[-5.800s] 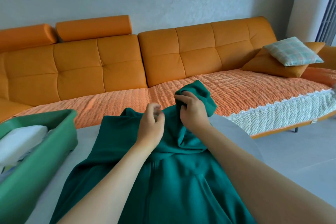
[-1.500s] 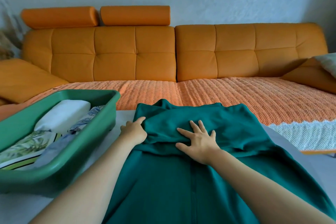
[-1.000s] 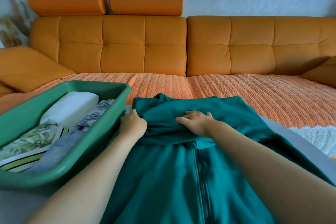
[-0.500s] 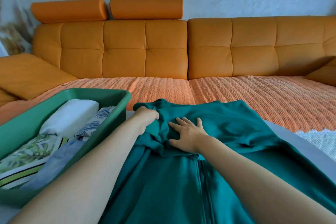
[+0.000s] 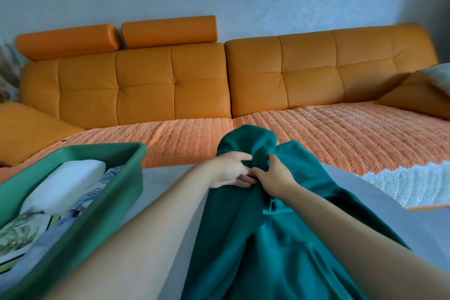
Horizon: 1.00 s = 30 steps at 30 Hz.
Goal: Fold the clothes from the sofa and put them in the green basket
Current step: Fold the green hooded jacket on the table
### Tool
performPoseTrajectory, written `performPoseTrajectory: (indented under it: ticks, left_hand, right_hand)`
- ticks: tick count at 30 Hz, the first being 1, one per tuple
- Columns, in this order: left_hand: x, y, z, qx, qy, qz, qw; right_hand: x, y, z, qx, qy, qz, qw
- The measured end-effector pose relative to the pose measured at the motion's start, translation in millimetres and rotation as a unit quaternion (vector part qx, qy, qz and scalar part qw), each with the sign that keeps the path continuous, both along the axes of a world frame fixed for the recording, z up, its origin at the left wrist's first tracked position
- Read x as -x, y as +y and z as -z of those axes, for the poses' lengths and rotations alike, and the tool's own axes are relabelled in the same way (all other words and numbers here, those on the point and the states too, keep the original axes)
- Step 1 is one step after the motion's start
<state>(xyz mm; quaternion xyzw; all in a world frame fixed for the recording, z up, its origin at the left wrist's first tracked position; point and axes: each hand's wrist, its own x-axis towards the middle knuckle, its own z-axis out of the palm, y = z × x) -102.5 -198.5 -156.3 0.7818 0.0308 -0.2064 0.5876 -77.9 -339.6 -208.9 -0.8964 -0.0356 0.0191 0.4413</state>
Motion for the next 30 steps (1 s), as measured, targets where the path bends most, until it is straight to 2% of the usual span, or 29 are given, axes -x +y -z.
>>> performPoseTrajectory:
  ticks: [2,3,5,7,9,11,13,15,17,19,22,24,25,27,30]
  left_hand:
    - [-1.2,6.5,5.2,-0.061,-0.071,-0.053,0.994]
    - [-2.1,11.6,8.3,-0.138,-0.132,-0.080,0.978]
    - [-6.6,23.6,16.3,-0.290,-0.264,-0.089,0.916]
    - [-12.3,32.1,24.0,-0.362,-0.340,-0.039,0.867]
    - [-16.8,33.4,32.8,-0.427,-0.328,0.032,0.842]
    - [-15.9,29.2,46.1,-0.486,-0.259,0.092,0.830]
    - [-14.6,26.8,58.8,-0.506,-0.218,0.104,0.828]
    - [-14.7,27.3,63.2,-0.507,-0.202,0.088,0.833]
    - [-17.0,29.7,59.8,-0.508,-0.180,0.070,0.839]
    - [-20.9,31.2,53.8,-0.527,-0.178,0.060,0.829]
    - [-32.5,32.1,43.3,-0.574,-0.230,0.022,0.786]
    - [-45.5,33.7,41.1,-0.600,-0.285,0.000,0.747]
    - [-52.9,35.3,42.2,-0.596,-0.312,0.004,0.740]
    - [-67.2,39.7,46.3,-0.555,-0.325,0.049,0.765]
    - [-83.5,52.8,58.3,-0.490,-0.197,0.095,0.844]
  right_hand:
    - [-1.8,-3.3,5.0,-0.006,-0.012,0.010,1.000]
    - [-3.3,-2.6,5.2,-0.014,-0.018,0.011,1.000]
    - [-7.7,0.8,2.2,-0.023,-0.032,0.005,0.999]
    - [-13.1,2.4,0.3,-0.031,-0.068,0.009,0.997]
    - [-16.1,0.0,1.3,-0.015,-0.099,0.018,0.995]
    - [-13.4,-3.4,6.3,0.104,-0.087,0.024,0.990]
    - [-11.4,-7.3,15.3,0.279,-0.114,0.028,0.953]
    - [-15.0,-8.6,16.4,0.348,-0.192,-0.013,0.917]
    - [-22.4,-6.3,10.8,0.357,-0.212,-0.089,0.906]
    - [-31.5,-1.3,6.0,0.338,-0.145,-0.134,0.920]
    - [-46.2,4.5,5.4,0.354,-0.038,-0.162,0.920]
    - [-53.7,6.6,8.0,0.351,-0.017,-0.174,0.920]
    - [-56.6,7.6,10.3,0.338,-0.018,-0.184,0.923]
    - [-60.9,9.2,16.0,0.300,-0.032,-0.206,0.931]
    - [-69.0,9.1,25.6,0.254,-0.061,-0.214,0.941]
